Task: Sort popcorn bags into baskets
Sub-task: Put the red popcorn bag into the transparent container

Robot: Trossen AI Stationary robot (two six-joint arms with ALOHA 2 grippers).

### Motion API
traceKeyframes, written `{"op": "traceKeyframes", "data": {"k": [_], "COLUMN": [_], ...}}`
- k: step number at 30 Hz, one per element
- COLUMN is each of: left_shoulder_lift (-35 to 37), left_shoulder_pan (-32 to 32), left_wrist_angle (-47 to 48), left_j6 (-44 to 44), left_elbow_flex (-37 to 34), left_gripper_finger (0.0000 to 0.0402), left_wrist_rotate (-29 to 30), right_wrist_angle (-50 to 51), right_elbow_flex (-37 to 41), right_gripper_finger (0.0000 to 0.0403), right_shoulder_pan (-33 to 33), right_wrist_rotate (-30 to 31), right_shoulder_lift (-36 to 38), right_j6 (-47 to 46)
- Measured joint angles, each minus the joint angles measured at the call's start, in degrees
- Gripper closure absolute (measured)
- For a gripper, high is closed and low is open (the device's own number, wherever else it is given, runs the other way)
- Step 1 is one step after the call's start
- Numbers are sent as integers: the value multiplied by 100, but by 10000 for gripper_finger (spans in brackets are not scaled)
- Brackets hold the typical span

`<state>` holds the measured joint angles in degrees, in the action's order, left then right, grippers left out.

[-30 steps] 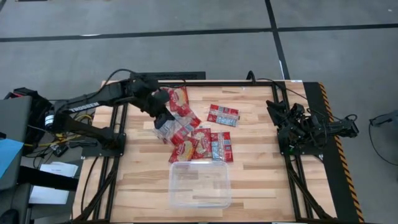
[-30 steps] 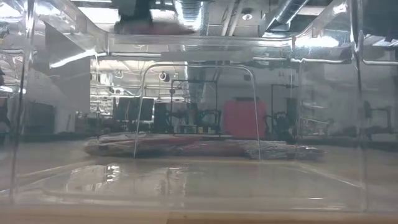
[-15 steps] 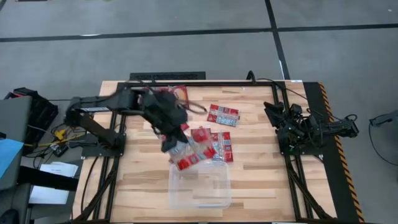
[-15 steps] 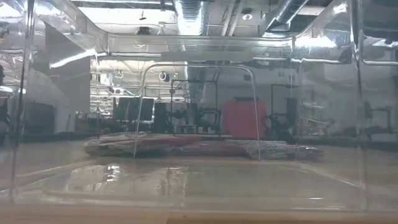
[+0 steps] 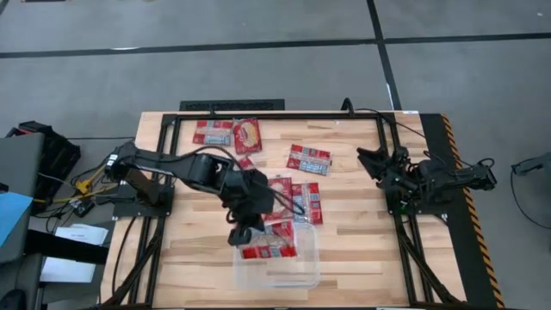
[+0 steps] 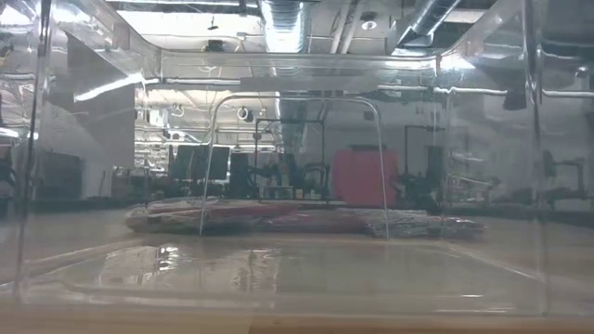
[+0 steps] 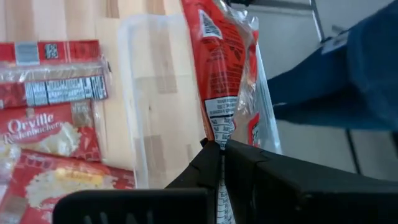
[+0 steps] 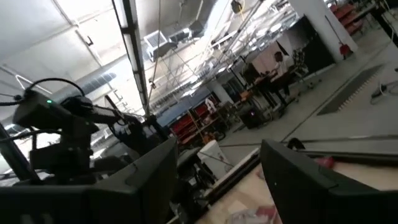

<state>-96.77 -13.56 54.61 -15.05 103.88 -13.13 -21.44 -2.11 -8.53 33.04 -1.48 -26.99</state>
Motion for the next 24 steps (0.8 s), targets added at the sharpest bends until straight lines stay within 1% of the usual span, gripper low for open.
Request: {"op": "traceKeyframes", "data": {"k": [4, 8, 10, 15, 22, 24], "left_shoulder_lift": [-52, -451, -629, -1141, -1683, -1716], "left_shoulder_pan": [-60, -62, -62, -70, -218, -258], "left_wrist_angle": [106, 155, 37, -69, -531, -638], "left_j6": [50, 75, 82, -89, -217, -251], "left_elbow_flex": [-188, -210, -208, -210, -206, -215], "left_gripper_finger": [401, 401, 401, 401, 401, 401], "left_wrist_rotate": [191, 179, 174, 78, -497, -575], "right_wrist_angle": [65, 104, 172, 291, 392, 423], "right_elbow_flex": [0, 0, 0, -2, -2, -2], "right_gripper_finger": [148, 148, 148, 148, 148, 148], "right_shoulder_pan": [2, 0, -1, -9, -7, -7], "right_wrist_rotate": [0, -2, -5, -14, -16, -17], "right_shoulder_lift": [0, 0, 1, -13, -9, -9], "right_j6": [-4, -6, -9, -15, -15, -14]}}
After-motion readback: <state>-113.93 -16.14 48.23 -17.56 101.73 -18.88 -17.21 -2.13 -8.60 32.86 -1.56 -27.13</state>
